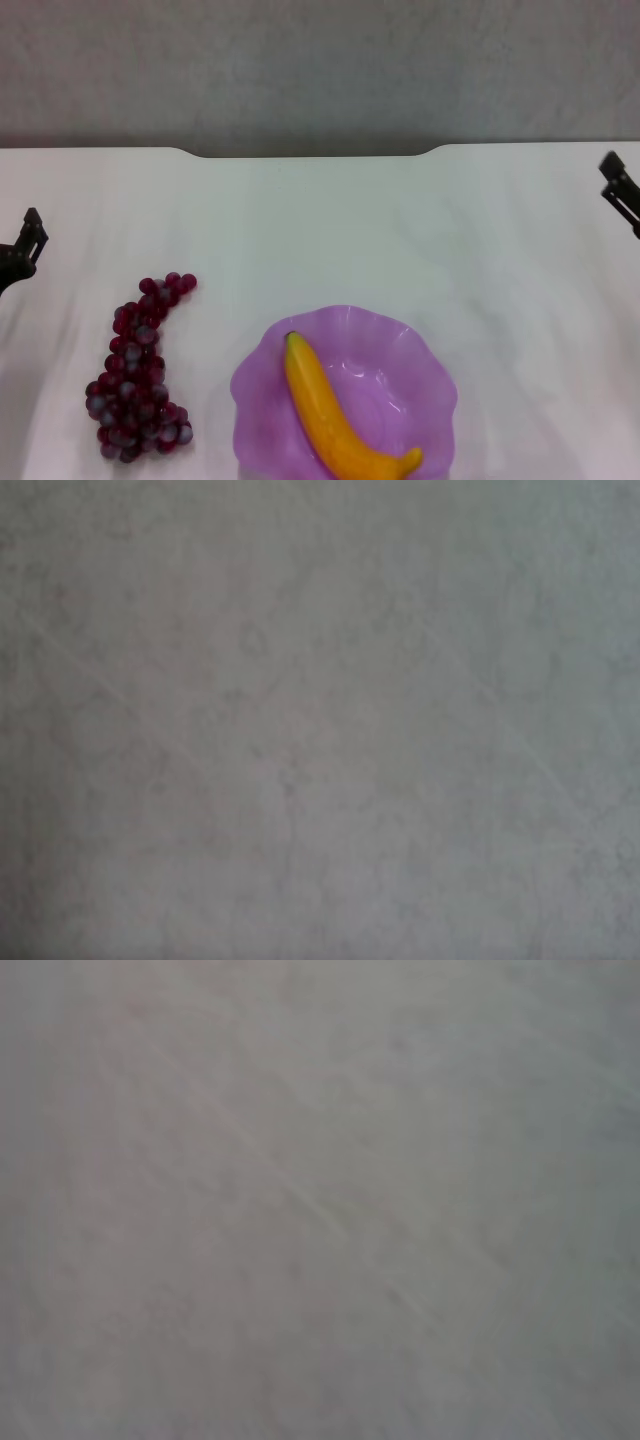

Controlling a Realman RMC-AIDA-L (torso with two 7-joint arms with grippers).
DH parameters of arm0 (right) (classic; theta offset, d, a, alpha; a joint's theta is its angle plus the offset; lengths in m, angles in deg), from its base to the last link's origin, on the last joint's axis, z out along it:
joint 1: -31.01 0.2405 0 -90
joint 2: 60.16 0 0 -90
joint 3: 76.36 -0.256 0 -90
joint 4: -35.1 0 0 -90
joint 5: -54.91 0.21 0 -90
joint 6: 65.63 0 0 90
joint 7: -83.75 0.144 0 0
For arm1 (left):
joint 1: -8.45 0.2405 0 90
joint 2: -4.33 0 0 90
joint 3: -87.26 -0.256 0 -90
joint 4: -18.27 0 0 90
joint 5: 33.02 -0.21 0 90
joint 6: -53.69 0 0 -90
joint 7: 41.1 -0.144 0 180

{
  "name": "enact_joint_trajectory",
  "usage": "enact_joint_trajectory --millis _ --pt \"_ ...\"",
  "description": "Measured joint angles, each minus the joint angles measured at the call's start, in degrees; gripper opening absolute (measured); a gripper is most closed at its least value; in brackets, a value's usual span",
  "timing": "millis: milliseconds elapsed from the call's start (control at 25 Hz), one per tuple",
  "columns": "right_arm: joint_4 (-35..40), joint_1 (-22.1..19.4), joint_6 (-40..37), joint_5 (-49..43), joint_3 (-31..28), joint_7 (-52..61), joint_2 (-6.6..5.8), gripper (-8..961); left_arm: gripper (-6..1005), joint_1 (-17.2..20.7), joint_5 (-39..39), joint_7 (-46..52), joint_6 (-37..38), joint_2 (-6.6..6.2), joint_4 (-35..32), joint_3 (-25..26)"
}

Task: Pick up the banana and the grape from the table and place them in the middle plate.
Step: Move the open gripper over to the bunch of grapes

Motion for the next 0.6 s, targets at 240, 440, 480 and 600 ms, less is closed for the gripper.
enact_joint_trajectory --millis 240,440,480,600 --pt "-7.16 3.19 2.89 2.69 -0.33 -0.80 -0.01 889 711 -0.03 -1.14 0.17 0.00 0.08 -0.30 -0.16" --pt "-7.56 4.15 7.47 2.26 2.61 -1.10 0.06 888 711 0.40 -5.87 0.56 -2.97 -0.25 -5.29 -0.20" --pt "-7.41 4.17 8.37 2.27 3.53 -1.12 0.07 888 711 0.61 -6.19 0.29 -4.90 -0.47 -7.00 -0.24" --pt "-7.00 4.21 10.11 2.29 5.24 -1.10 0.06 888 712 1.47 -7.52 -0.92 -11.63 -1.34 -12.91 -0.14"
